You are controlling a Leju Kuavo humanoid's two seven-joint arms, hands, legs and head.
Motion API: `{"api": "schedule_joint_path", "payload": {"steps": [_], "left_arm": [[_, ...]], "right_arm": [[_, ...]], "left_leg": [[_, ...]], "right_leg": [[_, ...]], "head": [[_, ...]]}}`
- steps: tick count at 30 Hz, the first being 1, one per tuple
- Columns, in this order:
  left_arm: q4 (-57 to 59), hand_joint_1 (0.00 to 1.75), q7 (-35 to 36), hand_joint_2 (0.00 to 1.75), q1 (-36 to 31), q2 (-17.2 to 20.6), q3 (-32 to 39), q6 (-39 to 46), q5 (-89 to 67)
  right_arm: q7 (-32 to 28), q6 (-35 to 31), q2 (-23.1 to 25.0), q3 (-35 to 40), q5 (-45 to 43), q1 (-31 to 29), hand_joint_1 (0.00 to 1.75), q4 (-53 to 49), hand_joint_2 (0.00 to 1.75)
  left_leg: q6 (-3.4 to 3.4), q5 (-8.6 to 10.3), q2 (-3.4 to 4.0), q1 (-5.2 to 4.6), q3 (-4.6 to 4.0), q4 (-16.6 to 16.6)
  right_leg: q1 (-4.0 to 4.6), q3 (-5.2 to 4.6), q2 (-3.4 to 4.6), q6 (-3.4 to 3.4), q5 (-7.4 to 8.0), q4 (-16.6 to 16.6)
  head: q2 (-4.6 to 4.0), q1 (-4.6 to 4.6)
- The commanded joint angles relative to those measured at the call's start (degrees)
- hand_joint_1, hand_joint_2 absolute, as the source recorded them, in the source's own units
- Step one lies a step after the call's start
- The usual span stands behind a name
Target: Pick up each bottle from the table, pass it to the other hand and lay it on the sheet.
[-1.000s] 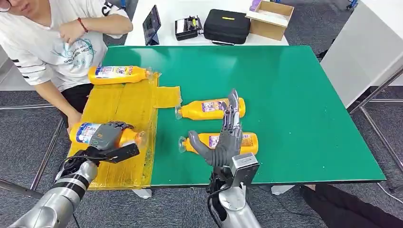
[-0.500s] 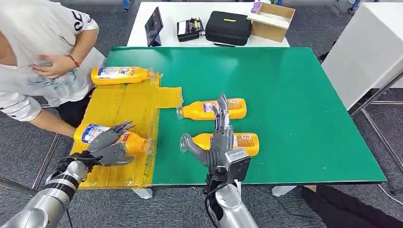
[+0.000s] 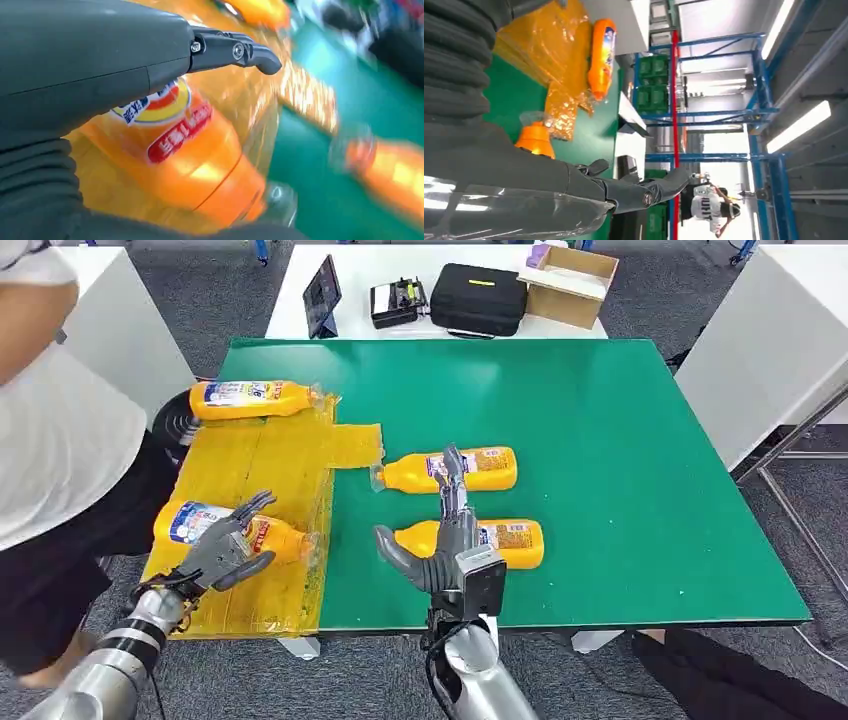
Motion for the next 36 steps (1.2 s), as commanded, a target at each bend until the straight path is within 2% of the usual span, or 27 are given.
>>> {"api": "schedule_joint_path", "payload": {"steps": [1, 2, 6, 7, 16, 18, 23, 30, 33, 34, 35, 36], "left_arm": [[-10.98, 0.00, 0.53, 1.75, 4.22, -9.40, 15.29, 12.47, 7.53], [-13.94, 0.00, -0.01, 1.75, 4.37, -10.95, 19.46, 15.73, 11.52], [-21.11, 0.00, -2.31, 1.75, 6.84, -11.44, 23.54, 17.64, 17.42], [-23.28, 0.00, -2.70, 1.75, 8.40, -11.65, 24.02, 17.60, 18.10], [-24.70, 0.00, -2.68, 1.75, 9.72, -11.93, 24.13, 17.20, 18.25], [-26.30, 0.00, -4.06, 1.75, 10.86, -12.23, 24.63, 18.15, 18.83], [-33.74, 0.00, -4.29, 1.75, 16.35, -13.38, 24.36, 19.09, 17.79], [-26.48, 0.00, -3.46, 1.75, 13.24, -13.33, 22.91, 18.38, 16.26], [-26.34, 0.00, -3.50, 1.75, 13.19, -13.46, 22.88, 18.45, 16.25], [-26.34, 0.00, -3.50, 1.75, 13.19, -13.46, 22.88, 18.45, 16.25], [-26.34, 0.00, -3.50, 1.75, 13.19, -13.46, 22.88, 18.45, 16.25], [-26.32, 0.00, -3.50, 1.75, 13.19, -13.46, 22.87, 18.46, 16.25]], "right_arm": [[6.41, -0.75, -3.80, 4.12, 9.27, -4.46, 0.00, 6.71, 1.75], [7.94, -0.97, -4.81, 4.78, 12.10, -5.61, 0.00, 8.35, 1.75], [15.00, -1.96, -9.77, 5.90, 23.02, -10.69, 0.00, 12.66, 1.75], [17.41, -0.47, -11.46, 6.09, 25.38, -11.56, 0.00, 12.71, 1.75], [17.26, 0.76, -11.74, 5.01, 25.59, -11.33, 0.00, 12.03, 1.75], [22.92, 2.76, -14.50, 7.21, 30.22, -13.71, 0.00, 13.06, 1.75], [26.95, 7.91, -20.45, 7.62, 33.01, -19.49, 0.00, 16.13, 1.75], [27.39, 15.24, -22.84, 12.06, 30.84, -21.38, 0.00, 21.83, 1.75], [27.30, 15.25, -22.93, 12.05, 30.73, -21.36, 0.00, 21.98, 1.75], [27.30, 15.25, -22.93, 12.05, 30.73, -21.36, 0.00, 21.98, 1.75], [27.30, 15.25, -22.93, 12.05, 30.73, -21.36, 0.00, 21.98, 1.75], [27.30, 15.25, -22.92, 12.05, 30.73, -21.45, 0.00, 21.97, 1.75]], "left_leg": [[0.05, -0.02, -0.03, 0.03, -0.03, -0.01], [0.04, -0.02, 0.00, 0.04, -0.08, -0.01], [0.04, -0.03, 0.18, 0.10, -0.18, 0.03], [0.03, -0.01, 0.14, 0.07, -0.23, -0.01], [0.04, -0.16, 0.15, 0.10, -0.17, 0.07], [0.02, -0.07, 0.08, 0.05, -0.33, 0.03], [0.08, -0.16, 0.33, 0.06, -0.22, 0.08], [0.05, -0.07, -0.06, 0.04, -0.30, 0.04], [0.04, -0.07, 0.01, 0.04, -0.32, 0.04], [0.04, -0.19, 0.12, 0.11, -0.08, 0.07], [0.04, -0.03, -0.02, 0.00, -0.41, 0.04], [0.04, -0.06, -0.02, 0.02, -0.34, 0.04]], "right_leg": [[0.06, 0.05, -0.10, -0.12, -0.02, -0.08], [0.06, 0.02, -0.04, -0.11, -0.01, -0.08], [0.13, -0.13, 0.06, -0.12, 0.10, -0.11], [0.10, -0.18, 0.04, -0.10, 0.10, -0.11], [0.16, -0.09, 0.01, -0.23, -0.05, -0.08], [0.09, -0.26, 0.00, -0.14, 0.01, -0.06], [0.12, -0.17, 0.20, -0.18, 0.03, -0.11], [0.09, -0.14, -0.15, -0.17, -0.02, -0.10], [0.09, -0.20, -0.07, -0.15, 0.00, -0.08], [0.19, 0.05, -0.04, -0.33, -0.08, -0.11], [0.05, -0.30, -0.09, -0.10, 0.02, -0.04], [0.08, -0.22, -0.11, -0.16, -0.01, -0.06]], "head": [[0.00, 0.02], [0.00, 0.02], [0.00, 0.00], [0.00, 0.00], [0.00, 0.00], [0.00, 0.00], [0.00, 0.00], [0.00, 0.02], [0.00, 0.02], [0.00, 0.00], [0.00, 0.00], [0.00, 0.00]]}}
